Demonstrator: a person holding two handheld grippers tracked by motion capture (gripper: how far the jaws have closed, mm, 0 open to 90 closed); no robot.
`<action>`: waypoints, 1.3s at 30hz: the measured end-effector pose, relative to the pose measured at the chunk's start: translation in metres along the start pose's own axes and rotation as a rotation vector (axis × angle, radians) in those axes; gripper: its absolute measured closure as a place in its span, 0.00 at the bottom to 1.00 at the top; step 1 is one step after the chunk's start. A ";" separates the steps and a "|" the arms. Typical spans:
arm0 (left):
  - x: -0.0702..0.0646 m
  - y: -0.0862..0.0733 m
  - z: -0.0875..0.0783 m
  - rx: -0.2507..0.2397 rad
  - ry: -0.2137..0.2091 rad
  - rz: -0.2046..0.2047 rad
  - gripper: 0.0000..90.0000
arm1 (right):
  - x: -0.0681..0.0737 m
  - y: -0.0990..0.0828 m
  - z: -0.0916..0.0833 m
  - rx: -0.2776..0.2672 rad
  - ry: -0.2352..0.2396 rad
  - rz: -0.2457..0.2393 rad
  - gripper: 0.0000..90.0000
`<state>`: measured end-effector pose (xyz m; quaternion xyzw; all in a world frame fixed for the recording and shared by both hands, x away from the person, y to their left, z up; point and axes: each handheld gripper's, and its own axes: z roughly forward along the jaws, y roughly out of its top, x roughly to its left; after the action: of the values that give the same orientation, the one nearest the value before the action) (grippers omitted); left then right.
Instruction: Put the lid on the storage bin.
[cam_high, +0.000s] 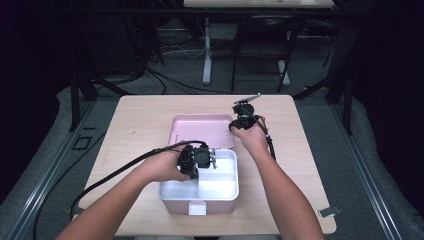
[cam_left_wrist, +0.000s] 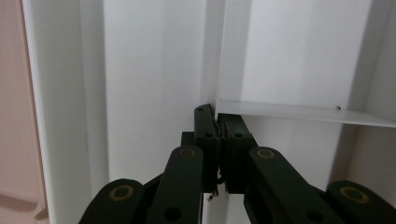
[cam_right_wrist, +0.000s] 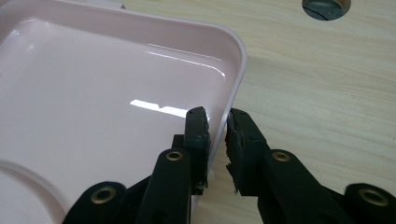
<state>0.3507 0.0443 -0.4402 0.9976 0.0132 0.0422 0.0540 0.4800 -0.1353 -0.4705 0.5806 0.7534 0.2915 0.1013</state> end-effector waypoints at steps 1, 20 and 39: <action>0.000 0.000 0.000 0.001 0.001 0.000 0.97 | 0.000 0.000 -0.001 -0.008 0.006 0.006 0.88; 0.001 0.000 0.000 0.005 -0.006 0.003 0.97 | 0.008 0.002 -0.030 -0.102 -0.005 -0.008 0.92; 0.000 0.000 0.000 0.004 -0.001 0.003 0.97 | 0.015 -0.009 -0.061 -0.261 0.015 -0.042 0.95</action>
<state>0.3506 0.0444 -0.4400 0.9977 0.0120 0.0419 0.0521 0.4382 -0.1420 -0.4227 0.5444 0.7220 0.3891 0.1762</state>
